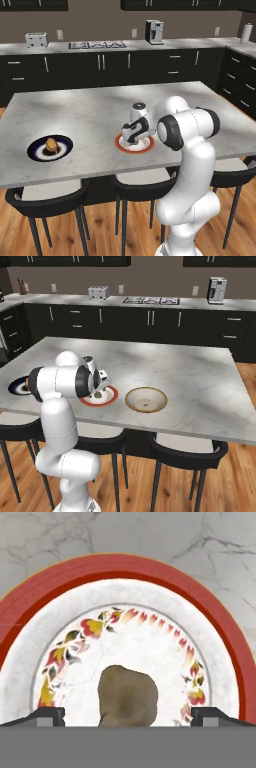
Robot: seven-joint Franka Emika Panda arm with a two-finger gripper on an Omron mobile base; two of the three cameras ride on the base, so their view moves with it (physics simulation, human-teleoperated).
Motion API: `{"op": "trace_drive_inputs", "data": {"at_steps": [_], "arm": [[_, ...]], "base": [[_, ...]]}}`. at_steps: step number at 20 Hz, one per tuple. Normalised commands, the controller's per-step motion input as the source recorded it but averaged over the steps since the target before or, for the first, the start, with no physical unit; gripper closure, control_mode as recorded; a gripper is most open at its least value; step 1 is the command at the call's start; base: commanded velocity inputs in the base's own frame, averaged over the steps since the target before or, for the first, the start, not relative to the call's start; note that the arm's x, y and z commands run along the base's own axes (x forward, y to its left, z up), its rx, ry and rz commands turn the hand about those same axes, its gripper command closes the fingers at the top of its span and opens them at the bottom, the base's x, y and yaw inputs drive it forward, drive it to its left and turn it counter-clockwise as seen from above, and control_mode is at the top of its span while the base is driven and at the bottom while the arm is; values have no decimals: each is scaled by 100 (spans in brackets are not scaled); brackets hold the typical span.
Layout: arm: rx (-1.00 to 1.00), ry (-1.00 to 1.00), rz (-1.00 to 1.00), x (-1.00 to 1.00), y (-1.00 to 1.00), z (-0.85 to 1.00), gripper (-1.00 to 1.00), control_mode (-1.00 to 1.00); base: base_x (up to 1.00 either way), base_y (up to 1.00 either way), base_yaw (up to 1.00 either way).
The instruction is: Pick the chicken drumstick and garlic from their plates and place them in the bowl. Then put the bowl in the fridge.
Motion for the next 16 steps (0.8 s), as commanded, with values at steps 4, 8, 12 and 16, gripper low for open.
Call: {"op": "trace_drive_inputs", "data": {"at_steps": [4,8,12,16], "arm": [[0,0,0,0,-1,-12,-100,-100],[0,0,0,0,0,-10,-100,-100],[0,0,0,0,0,-9,-100,-100],[0,0,0,5,0,-9,-100,-100]], "base": [[0,0,0],[0,0,0],[0,0,0],[0,0,0]]}}
